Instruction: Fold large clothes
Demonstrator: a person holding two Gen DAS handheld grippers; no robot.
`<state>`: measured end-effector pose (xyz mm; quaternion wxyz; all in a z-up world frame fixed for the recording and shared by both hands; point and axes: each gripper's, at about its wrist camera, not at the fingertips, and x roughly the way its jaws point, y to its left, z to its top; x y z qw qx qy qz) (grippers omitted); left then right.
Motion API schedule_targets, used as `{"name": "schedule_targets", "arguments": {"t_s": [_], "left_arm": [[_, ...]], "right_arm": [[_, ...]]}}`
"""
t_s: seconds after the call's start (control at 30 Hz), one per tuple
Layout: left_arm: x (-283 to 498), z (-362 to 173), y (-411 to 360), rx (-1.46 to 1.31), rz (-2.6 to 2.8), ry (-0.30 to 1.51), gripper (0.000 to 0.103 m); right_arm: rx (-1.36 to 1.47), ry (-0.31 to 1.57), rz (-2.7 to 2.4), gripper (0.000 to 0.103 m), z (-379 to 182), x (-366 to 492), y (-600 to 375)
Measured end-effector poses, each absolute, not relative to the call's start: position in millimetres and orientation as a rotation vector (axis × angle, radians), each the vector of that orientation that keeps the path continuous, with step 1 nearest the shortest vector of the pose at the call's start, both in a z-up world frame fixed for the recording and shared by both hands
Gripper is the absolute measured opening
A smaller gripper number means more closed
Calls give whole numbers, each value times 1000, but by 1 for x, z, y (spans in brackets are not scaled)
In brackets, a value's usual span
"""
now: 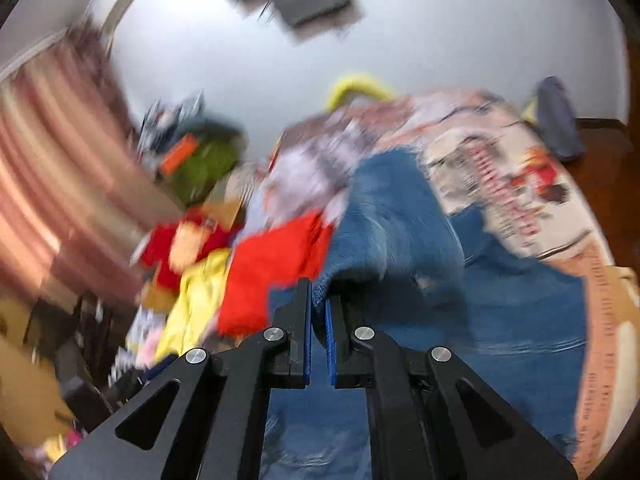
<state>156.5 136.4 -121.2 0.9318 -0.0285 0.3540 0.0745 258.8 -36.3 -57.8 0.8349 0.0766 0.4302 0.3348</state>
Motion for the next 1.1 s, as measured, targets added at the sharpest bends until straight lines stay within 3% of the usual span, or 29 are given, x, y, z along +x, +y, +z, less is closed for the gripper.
{"name": "schedule_targets", "arguments": {"t_s": [0.17,0.27,0.43,0.5,0.6,0.87,1.1], "left_arm": [[143,-125,155,-73,184,749,77],[143,-133,163,-104,184,779,77],[149,-148,162,-168,154,822,77],[153,-153,159,-194,139,842,77],[163,-160,152,-215,125,869,77],[188,-155,141,-197,106,872,77],[224,-147,154,-155,117,880,77]], "right_arm": [[57,1186,802,10,-134,240,15],[-15,1241,829,10,-146,229,20],[-60,1128,760,17,-116,226,-19],[-44,1066,705,30,-100,232,-40],[-12,966,606,42,-78,237,-81],[41,843,352,43,-41,258,-189],[-84,828,166,49,-36,273,-246]]}}
